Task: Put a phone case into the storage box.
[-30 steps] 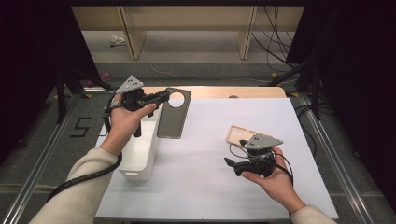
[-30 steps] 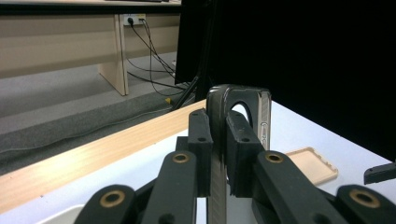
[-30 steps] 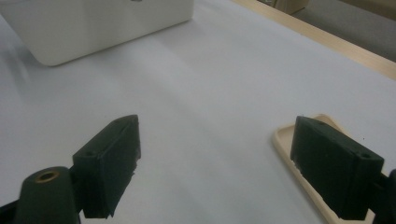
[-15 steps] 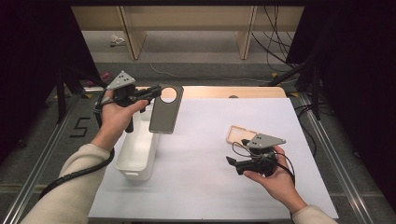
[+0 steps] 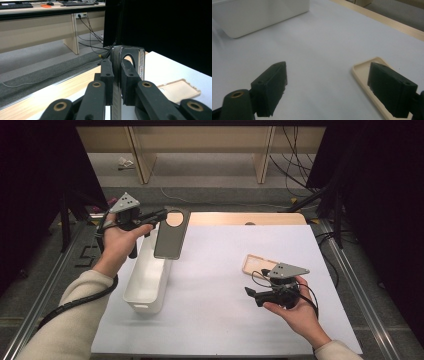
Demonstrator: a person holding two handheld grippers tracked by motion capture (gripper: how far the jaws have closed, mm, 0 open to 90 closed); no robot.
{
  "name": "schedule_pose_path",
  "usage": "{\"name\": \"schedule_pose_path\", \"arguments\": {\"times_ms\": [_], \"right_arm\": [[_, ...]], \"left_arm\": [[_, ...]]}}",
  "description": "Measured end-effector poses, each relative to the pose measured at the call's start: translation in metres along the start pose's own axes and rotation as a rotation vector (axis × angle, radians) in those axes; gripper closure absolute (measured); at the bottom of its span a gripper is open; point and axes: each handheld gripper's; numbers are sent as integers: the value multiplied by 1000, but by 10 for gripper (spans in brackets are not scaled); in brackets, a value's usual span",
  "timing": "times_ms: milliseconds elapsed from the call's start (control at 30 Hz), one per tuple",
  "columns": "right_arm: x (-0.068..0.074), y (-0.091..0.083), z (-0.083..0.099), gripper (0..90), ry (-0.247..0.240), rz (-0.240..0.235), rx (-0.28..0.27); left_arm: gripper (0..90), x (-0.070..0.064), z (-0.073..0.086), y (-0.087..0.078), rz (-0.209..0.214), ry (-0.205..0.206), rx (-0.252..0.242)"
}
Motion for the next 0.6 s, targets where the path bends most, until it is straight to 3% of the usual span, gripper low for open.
{"name": "schedule_pose_path", "arguments": {"times_ms": [600], "right_arm": [[-3, -4, 2, 164, 8, 6, -5]], "left_arm": [[817, 18, -3, -2, -23, 15, -12]]}}
Point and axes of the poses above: each handheld gripper's, and its own axes: y roughly forward along the jaws, z roughly out of its underside, x roughly to its left, and after that the axes turned 8 degrees about -z, right-handed
